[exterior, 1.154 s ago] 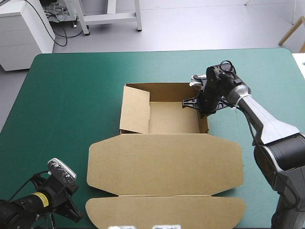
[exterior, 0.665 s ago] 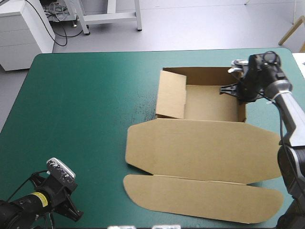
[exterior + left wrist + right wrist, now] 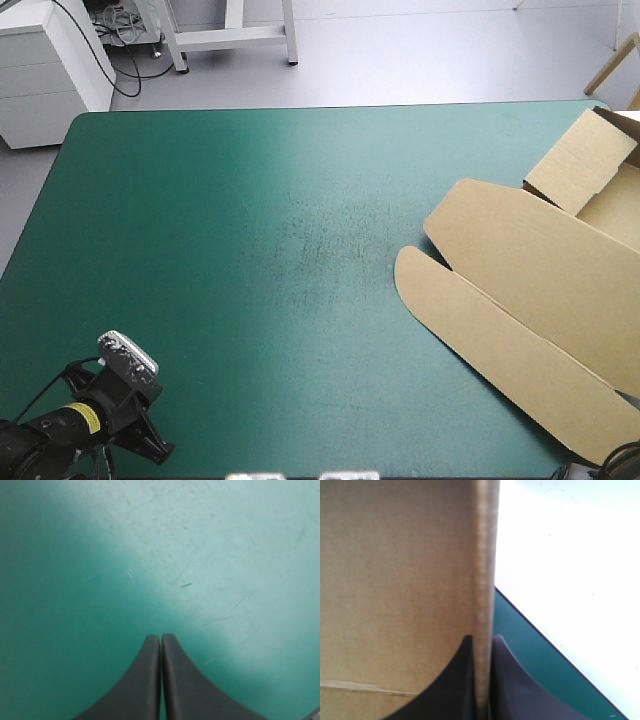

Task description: Fold the box

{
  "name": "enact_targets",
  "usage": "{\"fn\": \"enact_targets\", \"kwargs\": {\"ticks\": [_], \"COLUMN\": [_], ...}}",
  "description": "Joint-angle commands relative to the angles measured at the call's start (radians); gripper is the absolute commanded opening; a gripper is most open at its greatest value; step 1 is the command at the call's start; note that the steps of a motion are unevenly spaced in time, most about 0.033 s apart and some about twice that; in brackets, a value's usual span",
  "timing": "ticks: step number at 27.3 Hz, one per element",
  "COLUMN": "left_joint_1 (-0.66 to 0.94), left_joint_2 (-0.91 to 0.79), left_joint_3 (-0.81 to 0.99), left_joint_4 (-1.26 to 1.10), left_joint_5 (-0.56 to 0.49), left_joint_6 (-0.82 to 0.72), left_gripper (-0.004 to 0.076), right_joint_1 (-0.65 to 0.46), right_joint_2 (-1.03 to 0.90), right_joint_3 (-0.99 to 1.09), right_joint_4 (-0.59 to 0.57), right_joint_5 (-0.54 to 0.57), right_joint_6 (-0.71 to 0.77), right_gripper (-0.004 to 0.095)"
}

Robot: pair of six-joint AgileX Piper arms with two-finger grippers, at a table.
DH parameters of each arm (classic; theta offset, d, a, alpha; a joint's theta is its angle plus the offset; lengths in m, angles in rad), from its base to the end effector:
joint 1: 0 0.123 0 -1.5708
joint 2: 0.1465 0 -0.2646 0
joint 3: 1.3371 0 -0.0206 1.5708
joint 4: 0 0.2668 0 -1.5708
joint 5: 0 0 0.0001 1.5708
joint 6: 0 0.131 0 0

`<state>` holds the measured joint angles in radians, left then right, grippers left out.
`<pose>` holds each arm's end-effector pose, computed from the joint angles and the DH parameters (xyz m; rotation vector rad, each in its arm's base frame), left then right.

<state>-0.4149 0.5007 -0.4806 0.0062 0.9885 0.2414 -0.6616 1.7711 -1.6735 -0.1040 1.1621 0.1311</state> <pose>0.1219 -0.0529 0.2166 0.8056 2.3596 -0.0649 0.3140 -0.2603 0.2695 1.0412 2.5673 -0.2854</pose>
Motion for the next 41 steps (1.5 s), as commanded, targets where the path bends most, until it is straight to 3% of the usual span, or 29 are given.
{"fn": "enact_targets", "kwargs": {"ticks": [1, 5, 11, 14, 18, 24, 28, 33, 36, 41], "left_joint_1": [-0.003, -0.003, -0.003, -0.003, -0.003, -0.003, -0.003, -0.003, -0.003, -0.003], "left_joint_2": [0.005, 0.005, 0.005, 0.005, 0.005, 0.005, 0.005, 0.005, 0.005, 0.005], "left_joint_3": [-0.022, -0.022, -0.022, -0.022, -0.022, -0.022, -0.022, -0.022, -0.022, -0.022], "left_joint_4": [-0.006, -0.006, -0.006, -0.006, -0.006, -0.006, -0.006, -0.006, -0.006, -0.006], "left_joint_5": [-0.047, -0.047, -0.047, -0.047, -0.047, -0.047, -0.047, -0.046, -0.046, -0.046], "left_joint_6": [-0.008, -0.008, -0.008, -0.008, -0.008, -0.008, -0.008, -0.008, -0.008, -0.008], "left_gripper": [-0.0010, -0.0010, -0.0010, -0.0010, -0.0010, -0.0010, -0.0010, -0.0010, -0.0010, -0.0010], "right_joint_1": [-0.017, -0.017, -0.017, -0.017, -0.017, -0.017, -0.017, -0.017, -0.009, 0.077], "right_joint_2": [-0.060, -0.060, -0.060, -0.060, -0.064, -0.144, -0.218, -0.355, -0.447, -0.632], "right_joint_3": [-0.022, -0.022, -0.022, -0.022, -0.022, -0.014, -0.002, 0.092, 0.171, 0.336], "right_joint_4": [0.007, -0.001, 0.016, 0.038, 0.040, 0.089, 0.143, 0.343, 0.383, 0.313], "right_joint_5": [-0.037, 0.012, 0.038, 0.039, 0.042, 0.042, 0.042, 0.042, 0.030, -0.021], "right_joint_6": [0.005, 0.002, -0.074, -0.085, -0.090, -0.209, -0.211, -0.291, -0.311, -0.311], "right_gripper": [-0.0019, -0.0005, 0.0390, 0.0488, 0.0472, 0.0383, 0.0238, -0.0021, -0.0010, -0.0012]}}
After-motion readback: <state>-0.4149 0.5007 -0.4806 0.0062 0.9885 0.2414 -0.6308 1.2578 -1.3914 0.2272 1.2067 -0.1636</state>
